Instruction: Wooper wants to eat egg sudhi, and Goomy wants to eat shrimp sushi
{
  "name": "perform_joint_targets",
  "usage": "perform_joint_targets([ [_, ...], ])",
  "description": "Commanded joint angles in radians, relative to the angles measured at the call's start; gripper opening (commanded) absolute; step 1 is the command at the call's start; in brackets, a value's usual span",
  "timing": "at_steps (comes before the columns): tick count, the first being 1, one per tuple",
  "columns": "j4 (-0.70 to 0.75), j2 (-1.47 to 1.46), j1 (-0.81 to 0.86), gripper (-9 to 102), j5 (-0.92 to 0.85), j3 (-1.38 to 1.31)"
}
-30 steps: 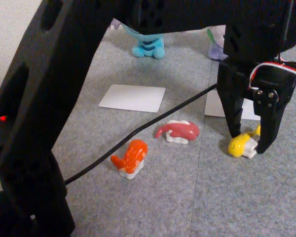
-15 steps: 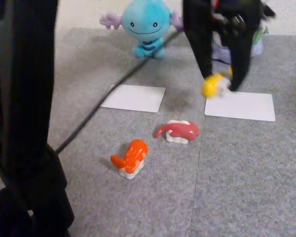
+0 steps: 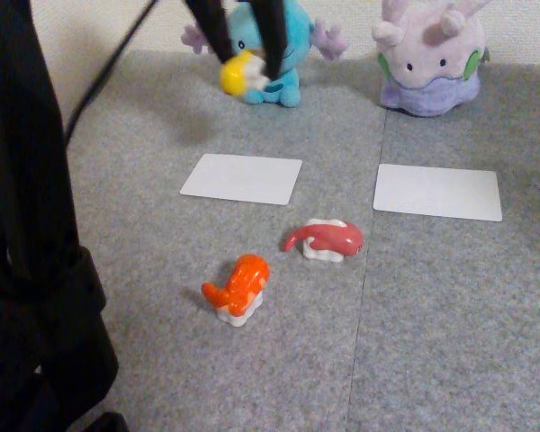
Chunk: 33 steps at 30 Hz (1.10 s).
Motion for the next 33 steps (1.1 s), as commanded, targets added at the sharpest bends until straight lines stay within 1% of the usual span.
perform_joint_targets([
  [1, -0.048, -0.037, -0.031, 3, 0.012, -0.028],
  [5, -0.107, -0.161, -0.017, 3, 0.002, -0.029],
  [9, -0.138, -0.253, -0.015, 3, -0.005, -0.031],
  [15, -0.144, -0.324, -0.025, 4, -0.005, -0.032],
  [20, -0.158, -0.362, -0.021, 14, -0.008, -0.032],
  [27, -0.158, -0.376, -0.023, 19, -0.009, -0.035],
  [33, -0.152, -0.341, -0.034, 32, -0.009, -0.037],
])
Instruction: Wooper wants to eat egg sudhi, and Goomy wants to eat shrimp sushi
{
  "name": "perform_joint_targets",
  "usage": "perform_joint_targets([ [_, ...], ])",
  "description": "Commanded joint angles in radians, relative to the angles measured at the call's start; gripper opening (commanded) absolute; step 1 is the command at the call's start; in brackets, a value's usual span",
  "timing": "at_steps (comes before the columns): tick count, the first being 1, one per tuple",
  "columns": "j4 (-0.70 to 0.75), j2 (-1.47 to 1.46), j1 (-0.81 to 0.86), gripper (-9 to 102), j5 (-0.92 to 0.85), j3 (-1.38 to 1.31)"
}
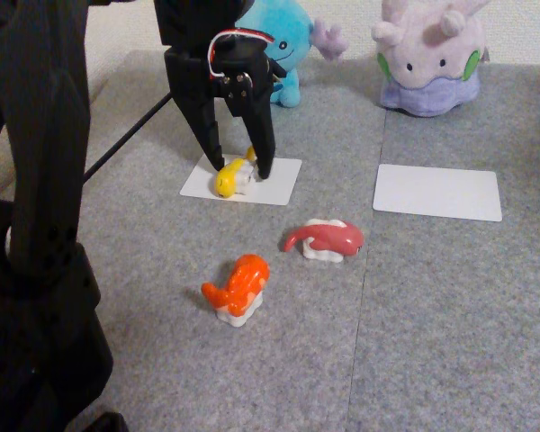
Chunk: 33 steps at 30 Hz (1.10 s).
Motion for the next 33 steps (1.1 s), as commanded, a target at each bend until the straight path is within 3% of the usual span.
perform_joint_targets([
  [1, 0.012, 0.066, -0.005, 34, -0.006, -0.035],
  [11, 0.255, 0.357, -0.020, 37, -0.029, -0.021],
  [15, 0.259, 0.479, 0.028, 36, -0.069, 0.011],
  [20, 0.256, 0.646, 0.061, 36, -0.126, 0.249],
  [33, -0.052, 1.313, 0.086, 36, -0.222, 1.123],
])
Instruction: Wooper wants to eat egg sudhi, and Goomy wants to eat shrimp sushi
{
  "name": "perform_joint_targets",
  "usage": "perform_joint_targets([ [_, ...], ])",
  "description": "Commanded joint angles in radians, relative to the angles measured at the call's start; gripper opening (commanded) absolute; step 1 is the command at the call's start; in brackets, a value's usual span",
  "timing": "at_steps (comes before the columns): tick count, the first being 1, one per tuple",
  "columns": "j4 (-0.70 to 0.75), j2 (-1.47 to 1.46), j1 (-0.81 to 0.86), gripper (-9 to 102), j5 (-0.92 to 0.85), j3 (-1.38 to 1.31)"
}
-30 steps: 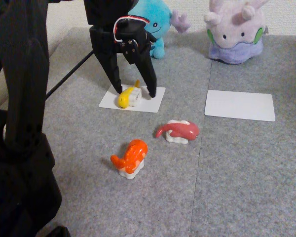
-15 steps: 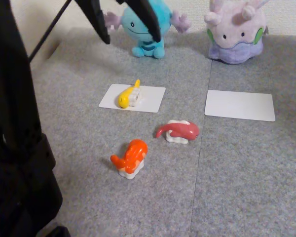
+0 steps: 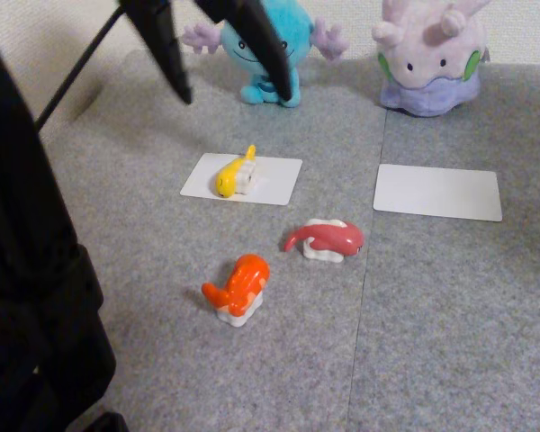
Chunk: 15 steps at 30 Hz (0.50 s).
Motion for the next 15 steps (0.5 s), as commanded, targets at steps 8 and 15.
perform_joint_targets([
  [8, -0.213, 0.222, 0.244, 36, -0.190, 0.356],
  [15, -0.259, 0.222, 0.390, 36, -0.370, 0.462],
])
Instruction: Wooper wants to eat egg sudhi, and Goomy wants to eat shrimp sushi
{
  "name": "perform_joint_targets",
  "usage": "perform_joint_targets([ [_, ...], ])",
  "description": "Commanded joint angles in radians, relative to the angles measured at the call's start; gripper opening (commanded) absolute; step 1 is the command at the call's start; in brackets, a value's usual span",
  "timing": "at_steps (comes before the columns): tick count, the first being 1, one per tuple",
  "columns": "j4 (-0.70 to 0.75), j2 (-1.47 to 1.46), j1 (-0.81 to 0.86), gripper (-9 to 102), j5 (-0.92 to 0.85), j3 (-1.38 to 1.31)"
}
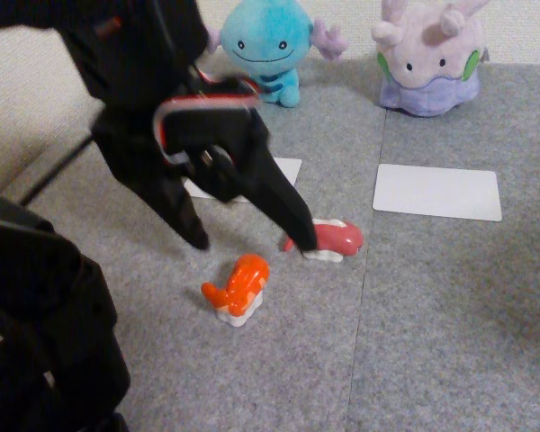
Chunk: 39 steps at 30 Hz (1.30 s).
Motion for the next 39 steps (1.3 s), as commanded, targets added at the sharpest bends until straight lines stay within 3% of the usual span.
perform_joint_targets([
  [1, -0.023, 0.020, 0.037, 36, -0.061, 0.018],
  [15, -0.287, 0.020, -0.049, 36, 0.003, 0.210],
  [27, -0.313, 0.018, -0.049, 18, 0.005, 0.216],
  [39, -0.380, 0.020, -0.051, 13, 0.002, 0.302],
])
